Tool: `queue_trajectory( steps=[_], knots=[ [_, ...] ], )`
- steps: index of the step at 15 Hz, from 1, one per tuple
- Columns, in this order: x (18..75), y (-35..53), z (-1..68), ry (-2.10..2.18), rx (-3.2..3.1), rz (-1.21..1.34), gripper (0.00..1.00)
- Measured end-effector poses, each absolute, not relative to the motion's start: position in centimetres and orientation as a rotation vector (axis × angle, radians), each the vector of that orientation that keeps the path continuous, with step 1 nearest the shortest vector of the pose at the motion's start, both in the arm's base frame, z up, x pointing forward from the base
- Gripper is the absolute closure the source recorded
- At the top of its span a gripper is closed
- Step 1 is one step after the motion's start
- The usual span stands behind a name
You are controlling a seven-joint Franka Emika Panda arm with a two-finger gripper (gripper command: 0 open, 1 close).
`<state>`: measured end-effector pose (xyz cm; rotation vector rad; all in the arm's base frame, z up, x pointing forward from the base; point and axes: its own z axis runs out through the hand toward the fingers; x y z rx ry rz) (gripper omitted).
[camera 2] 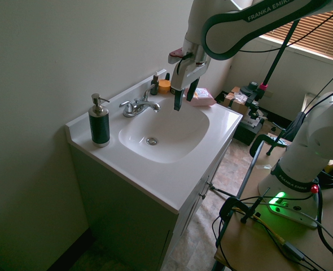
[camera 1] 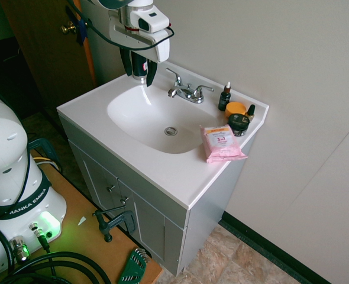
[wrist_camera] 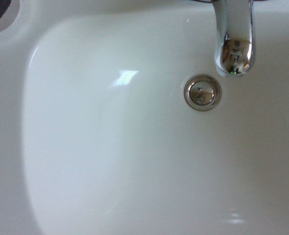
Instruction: Push the sanitizer
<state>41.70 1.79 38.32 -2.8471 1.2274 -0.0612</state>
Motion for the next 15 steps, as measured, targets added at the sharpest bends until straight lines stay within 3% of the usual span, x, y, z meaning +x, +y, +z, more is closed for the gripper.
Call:
queue_trajectory(
  steps=[4, 7, 8, 15],
  knots=[
    [42.4, 1.9, 39.5, 1.223, -2.835, -0.087, 0.0],
    [45.9, 4.5, 45.5, 1.137, -2.855, -0.186, 0.0],
    [47.3, 6.1, 47.1, 1.105, -2.867, -0.205, 1.0],
    [57.4, 16.8, 49.5, 0.991, -2.939, -0.209, 1.0]
  ],
)
